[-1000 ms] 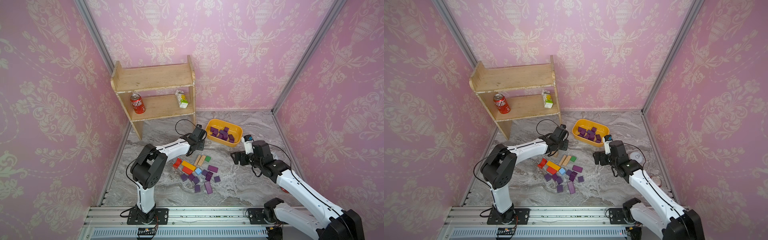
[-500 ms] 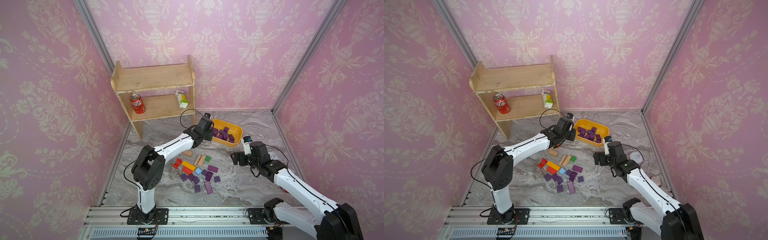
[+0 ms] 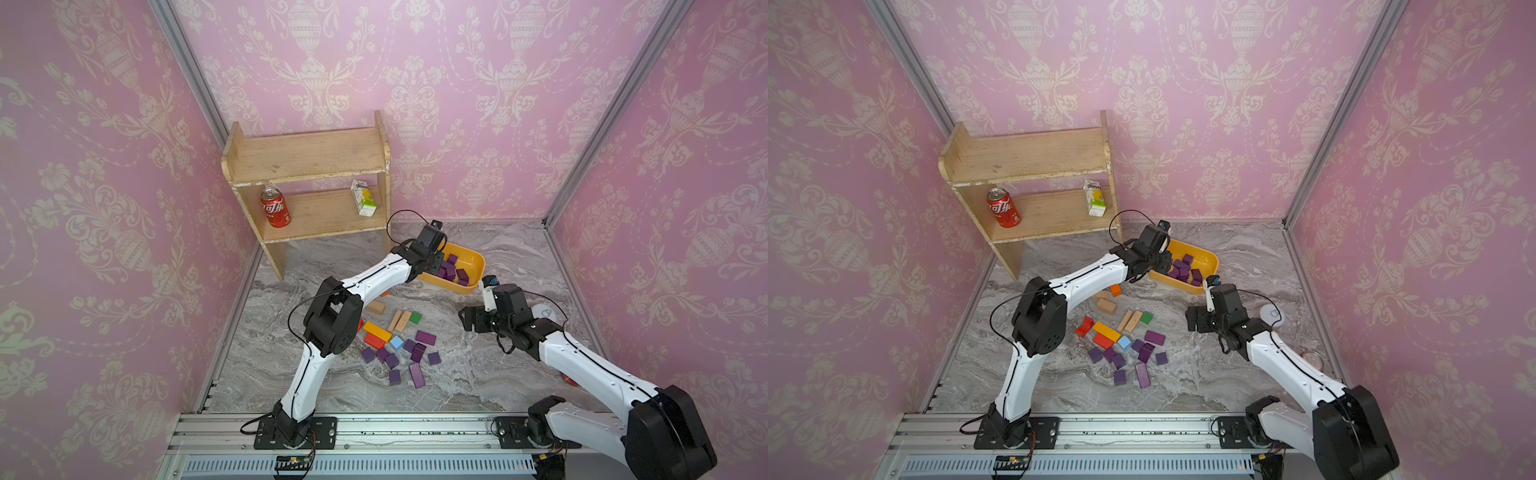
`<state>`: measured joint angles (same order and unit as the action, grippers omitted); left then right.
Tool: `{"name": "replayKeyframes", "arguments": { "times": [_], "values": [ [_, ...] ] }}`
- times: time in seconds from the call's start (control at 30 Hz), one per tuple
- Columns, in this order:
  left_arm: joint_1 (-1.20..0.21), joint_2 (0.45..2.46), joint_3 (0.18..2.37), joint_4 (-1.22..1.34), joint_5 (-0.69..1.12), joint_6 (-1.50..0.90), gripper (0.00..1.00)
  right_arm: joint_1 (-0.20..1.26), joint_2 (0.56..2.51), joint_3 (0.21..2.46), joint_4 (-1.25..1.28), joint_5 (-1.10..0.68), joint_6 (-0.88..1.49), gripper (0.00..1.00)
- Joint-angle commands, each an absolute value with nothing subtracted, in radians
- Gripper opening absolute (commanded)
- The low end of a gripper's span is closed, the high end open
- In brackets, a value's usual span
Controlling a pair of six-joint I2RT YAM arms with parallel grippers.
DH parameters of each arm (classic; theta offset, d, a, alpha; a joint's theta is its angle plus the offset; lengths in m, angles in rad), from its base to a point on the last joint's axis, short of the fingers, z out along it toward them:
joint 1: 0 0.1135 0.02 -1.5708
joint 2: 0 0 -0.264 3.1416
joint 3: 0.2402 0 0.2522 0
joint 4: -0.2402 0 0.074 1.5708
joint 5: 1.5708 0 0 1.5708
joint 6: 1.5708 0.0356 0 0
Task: Pick purple bricks into the storage bin
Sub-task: Place the building block in the storage box.
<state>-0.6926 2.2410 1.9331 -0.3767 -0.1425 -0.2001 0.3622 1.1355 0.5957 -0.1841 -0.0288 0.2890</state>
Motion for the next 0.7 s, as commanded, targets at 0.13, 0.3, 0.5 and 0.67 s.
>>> {"name": "replayKeyframes", "arguments": {
  "times": [0.13, 0.3, 0.5, 0.67],
  "values": [
    [-0.705, 2.306, 2.043, -0.482, -0.192, -0.153, 0.62, 0.363, 1.139, 0.585, -0.164, -0.028, 0.299, 0.96],
    [-0.710, 2.268, 2.007, -0.458, -0.204, -0.152, 0.90, 0.363, 1.131, 0.580, -0.166, -0.020, 0.299, 0.98],
    [-0.725, 2.135, 1.868, -0.374, -0.228, -0.153, 0.99, 0.363, 1.133, 0.572, -0.155, -0.023, 0.301, 0.98],
    [-0.737, 1.961, 1.644, -0.253, -0.252, -0.181, 0.99, 0.363, 1.141, 0.569, -0.154, -0.030, 0.299, 0.97]
  ]
}}
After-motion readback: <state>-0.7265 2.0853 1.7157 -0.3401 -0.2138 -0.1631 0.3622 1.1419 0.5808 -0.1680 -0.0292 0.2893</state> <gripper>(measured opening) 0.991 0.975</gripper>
